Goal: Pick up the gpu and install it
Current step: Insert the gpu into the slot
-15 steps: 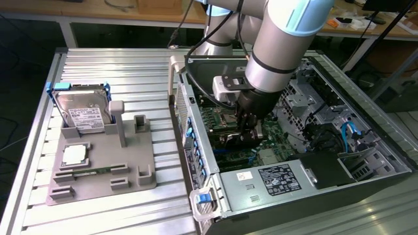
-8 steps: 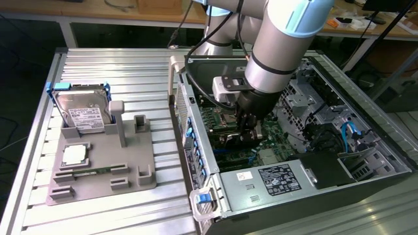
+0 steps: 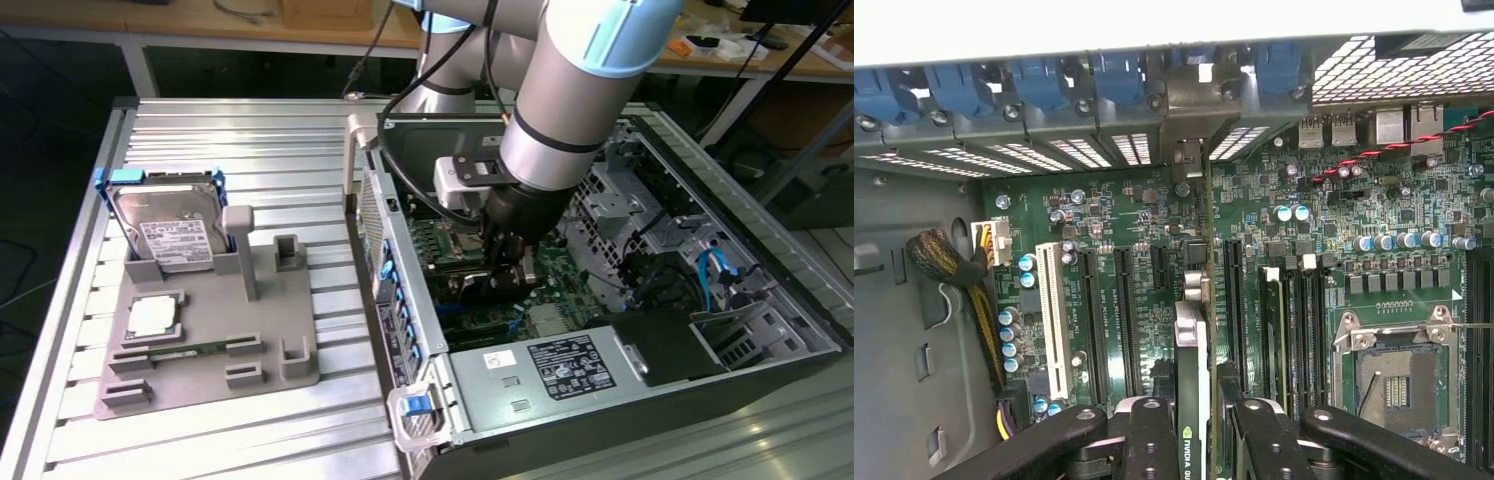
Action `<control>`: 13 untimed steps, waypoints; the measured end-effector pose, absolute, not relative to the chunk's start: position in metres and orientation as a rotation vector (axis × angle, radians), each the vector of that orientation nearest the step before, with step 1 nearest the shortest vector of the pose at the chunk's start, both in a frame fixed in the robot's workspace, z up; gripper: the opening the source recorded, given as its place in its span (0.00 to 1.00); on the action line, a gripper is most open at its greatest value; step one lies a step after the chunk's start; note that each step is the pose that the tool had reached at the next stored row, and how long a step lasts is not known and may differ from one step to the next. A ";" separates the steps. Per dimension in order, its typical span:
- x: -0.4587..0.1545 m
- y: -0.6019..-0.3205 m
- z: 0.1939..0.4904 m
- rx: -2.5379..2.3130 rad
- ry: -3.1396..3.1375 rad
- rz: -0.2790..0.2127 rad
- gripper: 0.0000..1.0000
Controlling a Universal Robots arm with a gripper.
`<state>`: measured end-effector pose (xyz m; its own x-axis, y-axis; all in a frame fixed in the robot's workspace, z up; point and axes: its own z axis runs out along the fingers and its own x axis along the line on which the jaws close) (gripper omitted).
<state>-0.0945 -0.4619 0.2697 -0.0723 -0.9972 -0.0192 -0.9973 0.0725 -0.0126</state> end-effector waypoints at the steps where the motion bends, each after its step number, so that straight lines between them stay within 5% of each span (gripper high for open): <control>1: -0.095 -0.462 0.270 -2.124 2.284 0.006 0.27; 13: -0.095 -0.462 0.269 -2.123 2.283 0.008 0.27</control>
<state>-0.0945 -0.4619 0.2691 -0.0723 -0.9972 -0.0209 -0.9973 0.0726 -0.0124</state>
